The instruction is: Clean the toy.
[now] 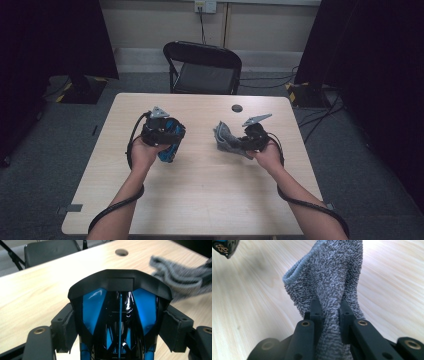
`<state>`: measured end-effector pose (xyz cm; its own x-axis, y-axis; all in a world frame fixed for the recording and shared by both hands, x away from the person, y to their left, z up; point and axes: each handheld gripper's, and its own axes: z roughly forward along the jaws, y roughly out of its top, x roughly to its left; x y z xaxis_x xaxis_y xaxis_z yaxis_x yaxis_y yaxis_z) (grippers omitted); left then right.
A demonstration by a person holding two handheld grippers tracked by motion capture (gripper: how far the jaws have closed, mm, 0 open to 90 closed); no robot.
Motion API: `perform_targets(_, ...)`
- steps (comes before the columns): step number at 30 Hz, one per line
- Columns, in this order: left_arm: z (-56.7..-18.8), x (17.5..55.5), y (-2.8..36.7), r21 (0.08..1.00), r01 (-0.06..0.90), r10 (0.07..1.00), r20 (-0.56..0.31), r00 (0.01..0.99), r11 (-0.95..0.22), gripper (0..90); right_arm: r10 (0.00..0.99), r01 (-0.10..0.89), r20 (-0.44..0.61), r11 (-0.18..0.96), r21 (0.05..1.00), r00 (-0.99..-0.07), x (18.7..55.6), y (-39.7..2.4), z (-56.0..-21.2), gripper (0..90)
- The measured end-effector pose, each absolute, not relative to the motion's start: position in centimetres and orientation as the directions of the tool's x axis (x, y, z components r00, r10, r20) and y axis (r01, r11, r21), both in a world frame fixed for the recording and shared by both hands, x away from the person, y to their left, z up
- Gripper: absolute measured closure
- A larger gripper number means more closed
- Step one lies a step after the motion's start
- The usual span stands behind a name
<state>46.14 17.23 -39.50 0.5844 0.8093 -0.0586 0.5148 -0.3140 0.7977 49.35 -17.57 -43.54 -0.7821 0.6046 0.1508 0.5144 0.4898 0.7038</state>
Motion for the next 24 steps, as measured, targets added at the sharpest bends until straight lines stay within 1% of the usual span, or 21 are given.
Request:
perform_targets(5, -40.4, 46.1, 18.0, 0.784, 0.537, 0.820, -0.064, 0.569, -0.312, 25.5, 0.638, 0.539, 0.149, 0.476, 0.695, -0.756, 49.5, -19.7, -44.0, 78.4)
perform_targets(14, -41.3, 46.1, 19.6, 0.757, 0.566, 0.835, -0.049, 0.549, -0.327, 25.5, 0.690, 0.574, 0.137, 0.456, 0.680, -0.711, 49.6, -23.4, -44.5, 78.4)
perform_targets(19, -42.0, 46.2, 20.0, 0.733, 0.589, 0.838, -0.048, 0.543, -0.339, 25.5, 0.712, 0.584, 0.125, 0.448, 0.677, -0.691, 49.5, -24.6, -44.7, 78.3)
perform_targets(21, -42.3, 46.2, 20.2, 0.721, 0.596, 0.840, -0.034, 0.541, -0.354, 25.5, 0.721, 0.589, 0.125, 0.439, 0.678, -0.682, 49.5, -25.0, -44.7, 78.3)
perform_targets(24, -42.7, 46.2, 20.7, 0.715, 0.607, 0.846, -0.040, 0.532, -0.348, 25.5, 0.731, 0.595, 0.127, 0.428, 0.680, -0.671, 49.5, -25.6, -44.6, 78.3)
